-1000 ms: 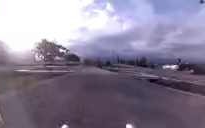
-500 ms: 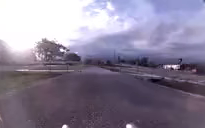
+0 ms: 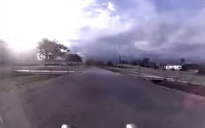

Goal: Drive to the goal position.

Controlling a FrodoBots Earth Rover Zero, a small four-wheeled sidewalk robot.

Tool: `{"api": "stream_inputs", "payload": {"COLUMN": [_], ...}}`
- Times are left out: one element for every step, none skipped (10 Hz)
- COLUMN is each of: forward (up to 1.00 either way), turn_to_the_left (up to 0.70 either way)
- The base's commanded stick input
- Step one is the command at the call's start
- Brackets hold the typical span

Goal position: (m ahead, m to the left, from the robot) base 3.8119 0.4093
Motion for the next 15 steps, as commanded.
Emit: {"api": "stream_inputs", "payload": {"forward": [0.7, 0.7, 0.7, 0.7, 0.7, 0.7, 0.7, 0.7, 0.7, 0.7, 0.7, 0.7, 0.7, 0.7, 0.7], "turn_to_the_left": [0.21, 0.16, 0.11, 0.06, 0.01, 0.04, 0.13, 0.21, 0.3, 0.29, 0.2, 0.1, 0.0, -0.01, -0.01]}}
